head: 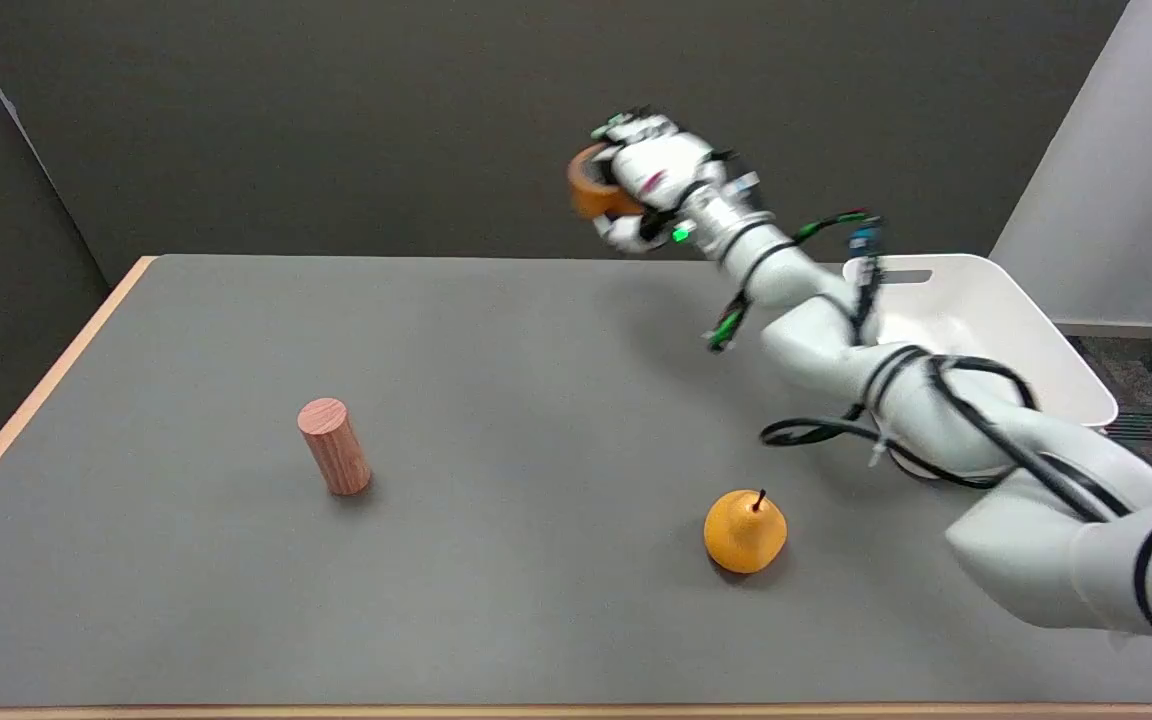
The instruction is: Place yellow tape into white box.
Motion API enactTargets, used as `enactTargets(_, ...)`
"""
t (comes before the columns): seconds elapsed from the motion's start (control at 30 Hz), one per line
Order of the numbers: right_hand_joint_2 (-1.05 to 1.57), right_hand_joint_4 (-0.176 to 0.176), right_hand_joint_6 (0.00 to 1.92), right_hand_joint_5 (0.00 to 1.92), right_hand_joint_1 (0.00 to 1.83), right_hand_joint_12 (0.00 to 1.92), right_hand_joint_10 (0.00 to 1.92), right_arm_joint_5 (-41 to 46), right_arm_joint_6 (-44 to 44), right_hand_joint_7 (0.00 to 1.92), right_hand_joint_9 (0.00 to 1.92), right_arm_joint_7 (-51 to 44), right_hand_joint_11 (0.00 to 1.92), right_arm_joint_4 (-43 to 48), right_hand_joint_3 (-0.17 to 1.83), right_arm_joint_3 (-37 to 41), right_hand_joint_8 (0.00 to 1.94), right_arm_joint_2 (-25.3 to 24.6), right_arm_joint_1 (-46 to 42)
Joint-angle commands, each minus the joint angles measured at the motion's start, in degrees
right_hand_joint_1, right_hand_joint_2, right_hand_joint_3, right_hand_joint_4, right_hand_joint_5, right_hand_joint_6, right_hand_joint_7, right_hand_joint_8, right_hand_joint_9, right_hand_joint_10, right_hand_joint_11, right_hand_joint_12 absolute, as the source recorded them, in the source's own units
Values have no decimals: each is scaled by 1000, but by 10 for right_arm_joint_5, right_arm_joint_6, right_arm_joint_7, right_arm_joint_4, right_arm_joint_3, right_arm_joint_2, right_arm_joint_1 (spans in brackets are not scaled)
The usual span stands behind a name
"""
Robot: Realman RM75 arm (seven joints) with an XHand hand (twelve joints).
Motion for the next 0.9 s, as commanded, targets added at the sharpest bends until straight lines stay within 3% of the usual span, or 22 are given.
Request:
enactTargets(0.03, 1129, 66, 1619, 617, 872, 554, 288, 88, -17, 134, 27, -153, -1, 154, 425, 317, 272, 197, -169)
enactTargets(0.27, 1114, 62, 1605, 630, 884, 576, 327, 190, 22, 153, 22, -217, -1, 192, 438, 453, 282, 228, -342)
enactTargets(0.5, 1106, 49, 1596, 640, 897, 627, 387, 221, 70, 177, 17, -225, -1, 309, 445, 571, 280, 200, -531)
enactTargets(0.67, 1093, 60, 1583, 651, 899, 666, 421, 217, 121, 193, 23, -225, -1, 384, 456, 585, 295, 172, -633)
enactTargets(0.9, 1077, 73, 1568, 665, 901, 725, 477, 202, 167, 223, 31, -225, -1, 440, 471, 546, 312, 149, -696)
